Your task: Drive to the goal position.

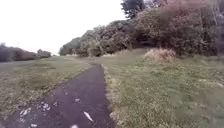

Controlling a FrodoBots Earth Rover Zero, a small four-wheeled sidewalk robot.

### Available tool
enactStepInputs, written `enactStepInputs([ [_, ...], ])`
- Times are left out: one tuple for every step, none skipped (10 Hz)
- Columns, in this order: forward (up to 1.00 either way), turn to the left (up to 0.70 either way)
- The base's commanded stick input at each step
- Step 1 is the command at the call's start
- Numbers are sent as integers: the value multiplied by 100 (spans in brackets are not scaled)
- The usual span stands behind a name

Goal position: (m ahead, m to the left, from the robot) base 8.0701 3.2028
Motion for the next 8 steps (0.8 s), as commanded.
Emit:
enactStepInputs([
  [0, 0],
  [0, 0],
  [0, 0],
  [1, 0],
  [3, 0],
  [85, 0],
  [85, 0],
  [85, 0],
])
